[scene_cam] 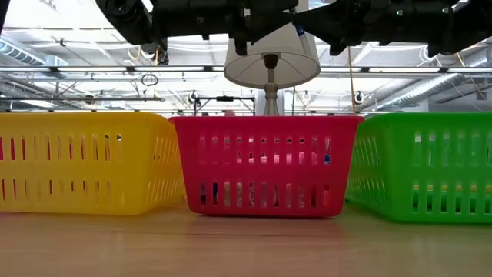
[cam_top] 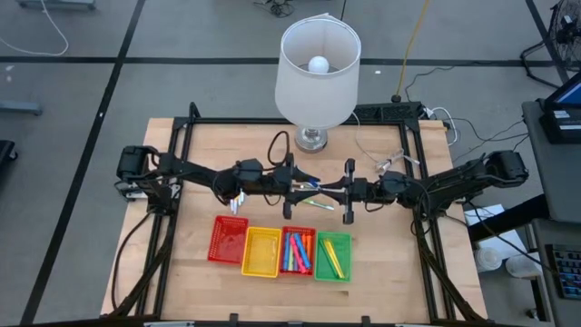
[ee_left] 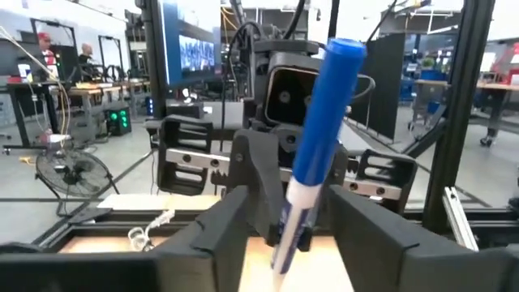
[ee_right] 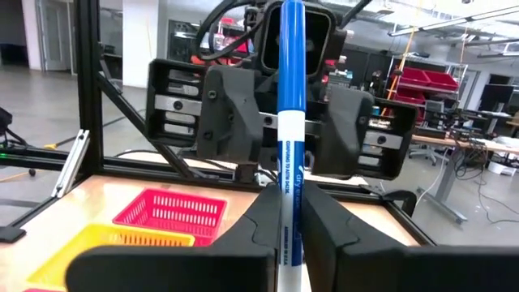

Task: Pick & Place Markers
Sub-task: Put the blue marker into the yellow bin

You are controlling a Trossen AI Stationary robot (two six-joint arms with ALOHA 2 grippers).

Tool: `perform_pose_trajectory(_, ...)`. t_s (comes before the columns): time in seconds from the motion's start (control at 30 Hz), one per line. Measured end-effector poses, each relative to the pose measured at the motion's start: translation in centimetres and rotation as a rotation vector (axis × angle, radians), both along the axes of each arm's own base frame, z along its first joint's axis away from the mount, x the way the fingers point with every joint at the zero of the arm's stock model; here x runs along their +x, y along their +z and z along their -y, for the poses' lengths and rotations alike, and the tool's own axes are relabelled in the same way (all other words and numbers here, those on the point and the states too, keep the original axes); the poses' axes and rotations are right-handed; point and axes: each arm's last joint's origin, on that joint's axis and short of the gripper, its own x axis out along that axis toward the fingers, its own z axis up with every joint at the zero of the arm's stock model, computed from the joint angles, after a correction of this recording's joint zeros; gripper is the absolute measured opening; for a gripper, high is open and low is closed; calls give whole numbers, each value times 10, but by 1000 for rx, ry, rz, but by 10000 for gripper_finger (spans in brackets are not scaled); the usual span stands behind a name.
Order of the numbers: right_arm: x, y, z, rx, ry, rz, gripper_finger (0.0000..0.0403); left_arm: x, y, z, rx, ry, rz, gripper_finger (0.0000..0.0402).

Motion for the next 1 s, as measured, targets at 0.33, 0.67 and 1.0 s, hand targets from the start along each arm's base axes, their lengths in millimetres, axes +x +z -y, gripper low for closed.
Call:
perform_pose_trajectory(0.33,1,0,0,-8,0,2,18,0,0,0,50,-2,4,220)
perform_pose_trajectory(0.67,1,0,0,-8,-1,6,18,0,2,-1,33,-25,14,162)
perform_pose_trajectory(1.0,1,-1,0,-9,-1,2,18,26,-3,-5,50,-32,17,147)
